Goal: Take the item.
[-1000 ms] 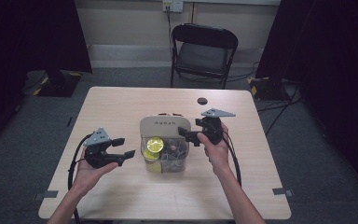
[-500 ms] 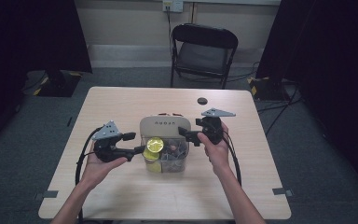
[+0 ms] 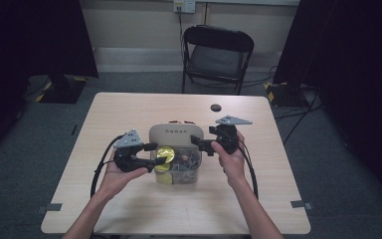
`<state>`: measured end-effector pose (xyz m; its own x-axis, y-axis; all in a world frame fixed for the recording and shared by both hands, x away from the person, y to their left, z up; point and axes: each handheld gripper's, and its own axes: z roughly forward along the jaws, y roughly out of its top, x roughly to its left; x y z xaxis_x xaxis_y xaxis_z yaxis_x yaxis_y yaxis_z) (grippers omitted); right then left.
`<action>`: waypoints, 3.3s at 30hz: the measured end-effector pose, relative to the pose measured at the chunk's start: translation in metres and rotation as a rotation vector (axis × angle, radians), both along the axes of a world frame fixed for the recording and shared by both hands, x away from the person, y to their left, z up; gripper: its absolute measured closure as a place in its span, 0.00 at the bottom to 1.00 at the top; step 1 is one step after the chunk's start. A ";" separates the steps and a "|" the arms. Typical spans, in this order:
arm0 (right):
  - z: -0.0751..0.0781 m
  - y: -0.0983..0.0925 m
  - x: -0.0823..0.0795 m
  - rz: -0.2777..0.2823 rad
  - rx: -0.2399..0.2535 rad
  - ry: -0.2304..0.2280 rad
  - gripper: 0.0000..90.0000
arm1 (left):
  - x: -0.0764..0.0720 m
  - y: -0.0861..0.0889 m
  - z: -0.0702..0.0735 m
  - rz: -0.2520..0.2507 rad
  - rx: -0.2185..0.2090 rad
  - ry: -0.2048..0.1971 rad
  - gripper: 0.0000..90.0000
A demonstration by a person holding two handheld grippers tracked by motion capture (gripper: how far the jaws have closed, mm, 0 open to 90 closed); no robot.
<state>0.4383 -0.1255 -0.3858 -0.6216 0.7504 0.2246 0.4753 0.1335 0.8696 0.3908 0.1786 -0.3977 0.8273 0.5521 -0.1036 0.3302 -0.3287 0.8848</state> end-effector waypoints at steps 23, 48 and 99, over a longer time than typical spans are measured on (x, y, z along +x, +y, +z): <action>-0.002 0.000 0.000 0.005 -0.003 0.004 0.15 | 0.008 -0.016 -0.018 -0.011 0.025 0.032 0.38; -0.003 0.001 0.000 0.003 -0.002 0.005 0.15 | 0.010 -0.020 -0.021 -0.024 0.051 0.041 0.42; -0.002 0.004 0.002 0.011 0.006 -0.002 0.13 | -0.002 0.041 0.011 0.039 -0.074 0.025 0.42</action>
<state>0.4404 -0.1213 -0.3877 -0.6306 0.7419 0.2278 0.4720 0.1337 0.8714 0.3888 0.2198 -0.3867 0.8021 0.5736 -0.1660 0.3638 -0.2491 0.8975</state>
